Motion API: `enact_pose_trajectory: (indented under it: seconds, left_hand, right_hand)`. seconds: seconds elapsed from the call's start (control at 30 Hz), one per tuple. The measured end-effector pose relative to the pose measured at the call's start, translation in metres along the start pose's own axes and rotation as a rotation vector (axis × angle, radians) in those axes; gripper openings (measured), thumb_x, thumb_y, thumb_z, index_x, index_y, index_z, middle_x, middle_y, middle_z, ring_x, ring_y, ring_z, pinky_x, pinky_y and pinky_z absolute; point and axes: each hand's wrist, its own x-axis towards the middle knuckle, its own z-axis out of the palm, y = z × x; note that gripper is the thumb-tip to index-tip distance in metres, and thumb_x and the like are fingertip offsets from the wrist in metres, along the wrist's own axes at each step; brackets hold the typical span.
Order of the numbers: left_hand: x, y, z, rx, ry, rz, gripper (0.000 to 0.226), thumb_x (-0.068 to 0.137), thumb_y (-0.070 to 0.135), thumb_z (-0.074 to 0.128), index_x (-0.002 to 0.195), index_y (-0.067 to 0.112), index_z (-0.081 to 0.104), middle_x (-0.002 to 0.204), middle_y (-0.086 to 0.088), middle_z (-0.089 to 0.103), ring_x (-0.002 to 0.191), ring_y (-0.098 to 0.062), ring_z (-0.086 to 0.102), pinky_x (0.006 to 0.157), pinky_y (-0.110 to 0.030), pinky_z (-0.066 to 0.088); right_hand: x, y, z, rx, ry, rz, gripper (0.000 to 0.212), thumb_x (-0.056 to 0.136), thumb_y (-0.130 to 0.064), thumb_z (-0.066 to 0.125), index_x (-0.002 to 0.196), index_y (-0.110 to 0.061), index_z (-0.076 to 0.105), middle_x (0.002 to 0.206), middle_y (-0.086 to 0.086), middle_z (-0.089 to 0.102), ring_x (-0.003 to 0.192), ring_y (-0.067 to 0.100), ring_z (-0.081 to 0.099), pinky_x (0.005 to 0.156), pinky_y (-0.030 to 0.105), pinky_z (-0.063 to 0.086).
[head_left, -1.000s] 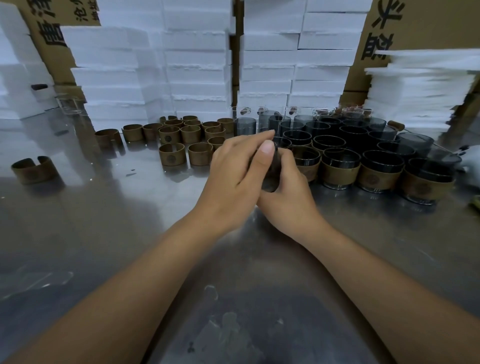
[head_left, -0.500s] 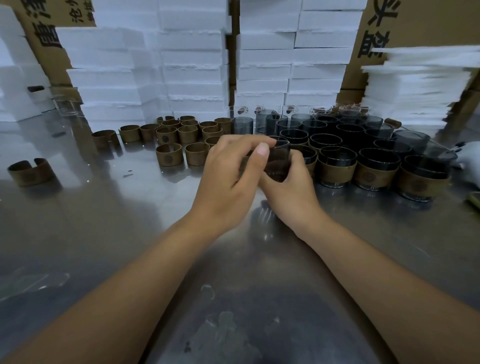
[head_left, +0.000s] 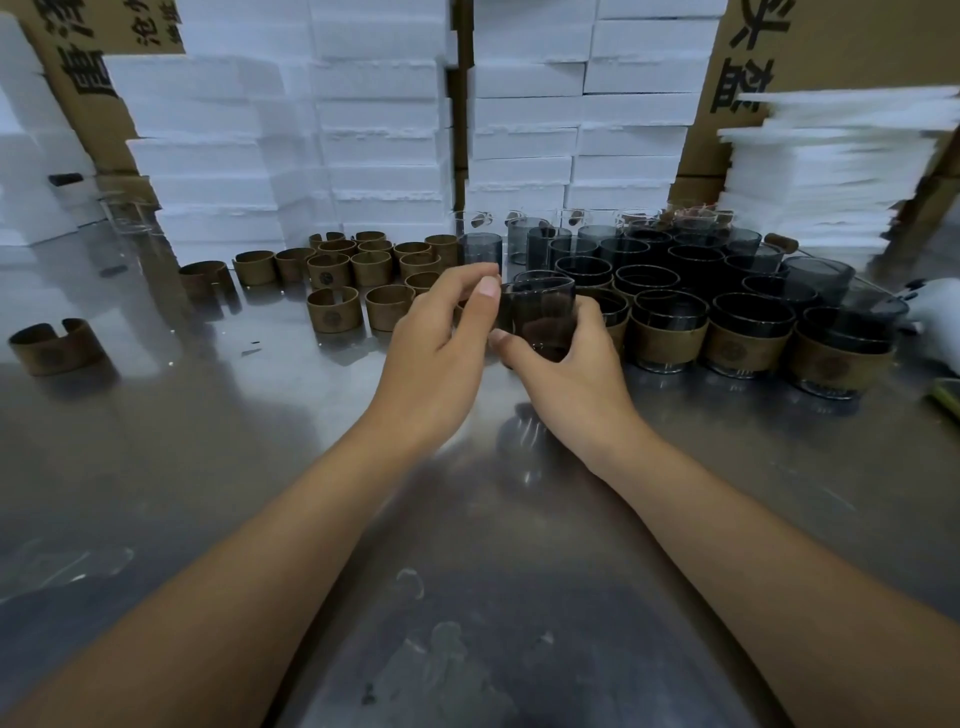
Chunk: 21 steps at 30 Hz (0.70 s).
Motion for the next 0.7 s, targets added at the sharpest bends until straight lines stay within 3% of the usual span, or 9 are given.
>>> enact_pose_trajectory:
  seconds: [0.07,0.17,0.4,0.57,0.7]
  left_hand:
    - [-0.0007,0.0009,0.0005,-0.019,-0.009,0.014,0.032,0.102,0.026,0.037,0.127,0.016,0.055,0.112,0.011,0.059,0.097,0.016,0.053,0.077,0.0,0.038]
    - [-0.0013,0.0015,0.0019,-0.049,-0.006,0.022,0.03,0.102,0.023,0.037,0.126,0.014,0.054,0.106,0.014,0.057,0.084,0.026,0.052,0.071,0.005,0.035]
    - [0.0001,-0.0016,0.0014,-0.044,-0.028,-0.017,0.033,0.102,0.031,0.038,0.129,0.021,0.053,0.112,0.017,0.057,0.094,0.027,0.046,0.073,0.006,0.032]
    - [-0.0016,-0.0006,0.0017,-0.034,-0.05,-0.02,0.033,0.101,0.033,0.038,0.131,0.023,0.05,0.123,0.013,0.056,0.111,0.011,0.048,0.087,0.0,0.033]
    - [-0.0035,0.0011,0.0022,-0.014,-0.085,-0.009,0.035,0.101,0.032,0.039,0.135,0.023,0.048,0.13,0.008,0.053,0.123,-0.001,0.044,0.097,-0.01,0.033]
  right_hand:
    - [-0.0011,-0.0012,0.0001,0.002,-0.013,0.004,0.046,0.075,-0.033,0.076,0.112,-0.023,0.05,0.09,-0.013,0.062,0.079,-0.005,0.061,0.076,0.035,0.057]
    - [-0.0015,-0.0026,0.0,0.015,-0.037,0.007,0.044,0.075,-0.028,0.076,0.112,-0.022,0.052,0.094,-0.01,0.065,0.083,0.001,0.063,0.077,0.029,0.054]
    - [-0.0034,-0.0063,0.001,0.013,-0.066,0.0,0.041,0.074,-0.021,0.076,0.11,-0.017,0.055,0.096,-0.004,0.067,0.088,0.009,0.065,0.086,0.034,0.053]
    - [-0.0045,-0.0053,0.0005,0.01,-0.114,-0.014,0.042,0.072,-0.017,0.076,0.108,-0.019,0.055,0.096,-0.004,0.068,0.091,0.011,0.066,0.088,0.039,0.053]
    - [-0.0037,-0.002,0.0004,0.0,-0.136,-0.037,0.042,0.07,-0.016,0.078,0.104,-0.025,0.055,0.094,-0.007,0.068,0.087,0.006,0.065,0.084,0.033,0.055]
